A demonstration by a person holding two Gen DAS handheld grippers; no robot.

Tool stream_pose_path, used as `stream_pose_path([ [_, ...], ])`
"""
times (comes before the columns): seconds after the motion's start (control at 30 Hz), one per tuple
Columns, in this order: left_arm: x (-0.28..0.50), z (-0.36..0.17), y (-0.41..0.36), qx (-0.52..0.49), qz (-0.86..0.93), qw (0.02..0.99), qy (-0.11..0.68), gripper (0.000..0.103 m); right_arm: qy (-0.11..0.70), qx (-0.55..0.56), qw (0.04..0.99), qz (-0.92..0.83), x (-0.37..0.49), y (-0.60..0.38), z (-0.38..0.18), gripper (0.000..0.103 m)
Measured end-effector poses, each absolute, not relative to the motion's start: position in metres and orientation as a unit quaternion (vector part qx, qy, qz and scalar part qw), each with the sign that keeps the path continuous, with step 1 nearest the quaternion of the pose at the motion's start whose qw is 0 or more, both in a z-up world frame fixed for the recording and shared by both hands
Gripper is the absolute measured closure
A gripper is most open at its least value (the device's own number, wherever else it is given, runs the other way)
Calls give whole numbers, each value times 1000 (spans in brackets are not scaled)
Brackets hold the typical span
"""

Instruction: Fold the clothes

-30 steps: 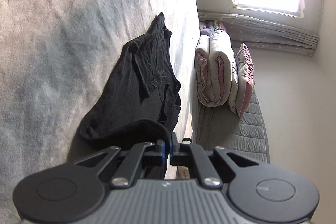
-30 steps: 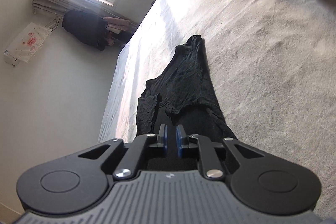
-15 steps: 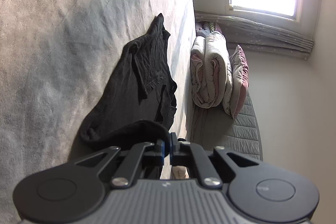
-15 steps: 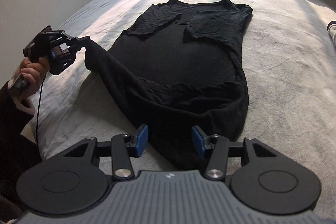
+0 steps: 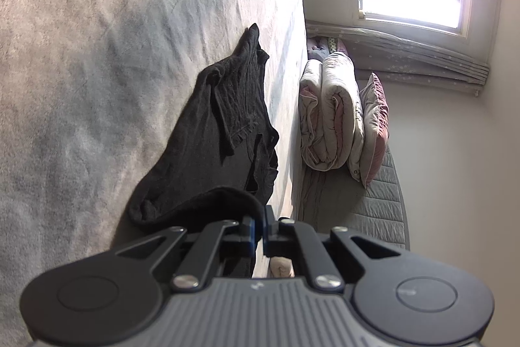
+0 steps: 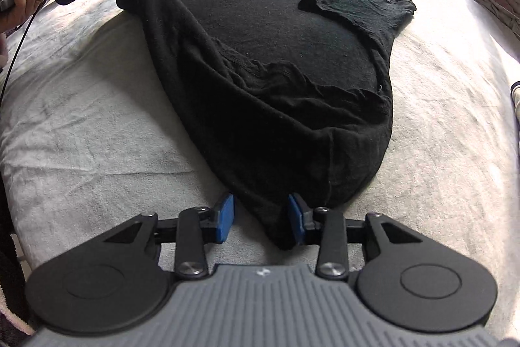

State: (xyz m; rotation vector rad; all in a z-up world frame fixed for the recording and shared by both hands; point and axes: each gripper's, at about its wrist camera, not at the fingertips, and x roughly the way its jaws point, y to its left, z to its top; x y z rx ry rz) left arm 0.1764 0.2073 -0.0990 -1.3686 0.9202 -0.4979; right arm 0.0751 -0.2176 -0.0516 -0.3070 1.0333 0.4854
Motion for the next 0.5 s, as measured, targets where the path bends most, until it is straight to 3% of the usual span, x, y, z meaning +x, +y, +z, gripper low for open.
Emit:
stream_pose_path([
  [0.03, 176, -99, 207, -603, -219, 651, 405, 99, 487, -136, 834, 220, 78, -220, -49, 100],
  [0.5, 187, -86, 207, -617, -234, 652, 374, 99, 379, 79, 901, 197, 122, -273, 24, 100],
])
